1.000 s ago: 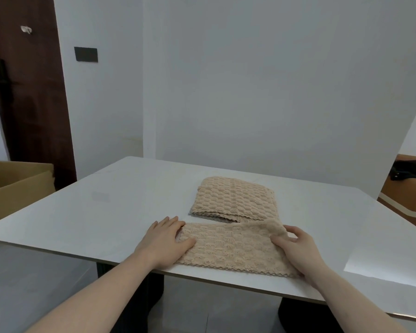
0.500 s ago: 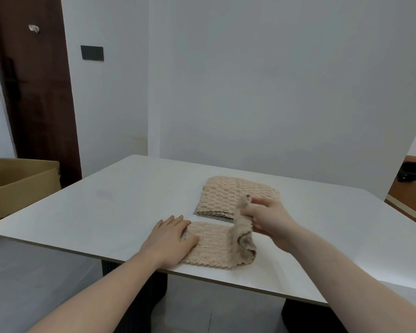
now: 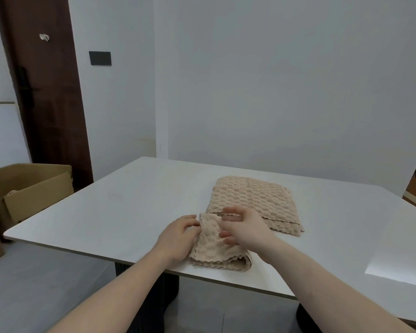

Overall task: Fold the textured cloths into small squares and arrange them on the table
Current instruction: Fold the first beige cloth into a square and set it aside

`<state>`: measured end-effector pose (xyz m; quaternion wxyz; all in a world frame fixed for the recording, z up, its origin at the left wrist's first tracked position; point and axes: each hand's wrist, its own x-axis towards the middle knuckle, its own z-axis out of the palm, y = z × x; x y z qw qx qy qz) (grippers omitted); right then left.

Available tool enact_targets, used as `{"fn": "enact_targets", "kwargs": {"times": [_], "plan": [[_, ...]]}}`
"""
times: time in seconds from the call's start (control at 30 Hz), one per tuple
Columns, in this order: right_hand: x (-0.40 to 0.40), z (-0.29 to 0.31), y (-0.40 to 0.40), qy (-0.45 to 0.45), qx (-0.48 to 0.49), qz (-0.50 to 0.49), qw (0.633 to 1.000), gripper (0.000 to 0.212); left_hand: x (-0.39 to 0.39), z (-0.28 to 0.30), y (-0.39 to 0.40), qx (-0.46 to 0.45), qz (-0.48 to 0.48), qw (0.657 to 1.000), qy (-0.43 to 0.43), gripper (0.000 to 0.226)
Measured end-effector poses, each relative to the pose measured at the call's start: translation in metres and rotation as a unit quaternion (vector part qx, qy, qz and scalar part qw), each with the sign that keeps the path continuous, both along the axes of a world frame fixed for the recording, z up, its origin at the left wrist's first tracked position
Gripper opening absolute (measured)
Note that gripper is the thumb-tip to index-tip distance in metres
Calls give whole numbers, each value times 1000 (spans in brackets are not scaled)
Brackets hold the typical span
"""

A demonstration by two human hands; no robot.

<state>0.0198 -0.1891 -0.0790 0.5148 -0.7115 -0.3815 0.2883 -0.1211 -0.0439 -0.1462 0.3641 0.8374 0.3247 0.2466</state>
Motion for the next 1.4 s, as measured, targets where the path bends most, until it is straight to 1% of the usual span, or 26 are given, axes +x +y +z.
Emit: {"fn": "enact_targets", "kwargs": {"times": [0.03, 0.1, 0.13, 0.2, 0.3, 0.4, 0.43, 0.47, 0.53, 0.6, 0.67, 0.7, 0.8, 0.87, 0.93, 1.0, 1.17, 1.33, 1.4], "plan": [[1, -1, -6, -66, 17, -9, 998, 40, 0, 1, 0, -18, -6, 1000, -17, 24], [8, -8, -16, -216, 46, -32, 975, 32, -1, 1, 0, -31, -10, 999, -42, 34], [12, -12, -21, -264, 52, -33, 963, 30, -1, 1, 0, -25, -8, 999, -44, 41], [21, -26, -29, -306, 33, -10, 951, 32, 0, 1, 0, -17, 7, 999, -44, 49], [25, -51, -39, -350, -36, 52, 934, 51, 2, -2, 0, 20, 27, 999, -16, 35], [23, -71, -44, -403, -88, 67, 909, 58, 2, -4, -2, 67, 47, 997, 7, 26], [23, -73, -43, -409, -96, 67, 905, 59, 2, -4, -3, 80, 50, 996, 4, 24], [22, -72, -41, -406, -101, 66, 906, 59, 1, -6, -3, 91, 51, 995, 2, 27], [23, -66, -39, -378, -90, 57, 920, 63, 0, -8, -3, 119, 30, 992, -10, 42], [25, -56, -36, -365, -61, 44, 928, 67, 0, -7, -5, 169, -23, 985, -3, 52], [27, -46, -32, -379, -42, 41, 924, 64, 0, -6, -7, 215, -75, 974, 9, 58], [28, -43, -28, -386, -44, 46, 920, 62, 0, -7, -8, 223, -90, 971, 16, 60], [27, -47, -20, -419, -104, 82, 898, 63, 0, -8, -7, 209, -107, 970, 57, 62], [24, -56, -17, -419, -154, 104, 889, 67, 2, -8, -7, 188, -110, 970, 111, 60], [22, -64, -17, -416, -174, 107, 886, 69, 6, -7, -7, 180, -115, 962, 170, 64], [20, -66, -17, -421, -180, 104, 883, 70, 7, -7, -7, 180, -119, 954, 208, 65], [27, -65, -30, -422, -203, 109, 877, 74, 6, -3, -10, 181, -125, 945, 242, 65], [41, -62, -49, -412, -240, 101, 873, 74, 6, -3, -11, 179, -129, 942, 251, 65], [40, -63, -50, -407, -247, 91, 875, 77, 6, -3, -12, 182, -128, 942, 251, 65]]}}
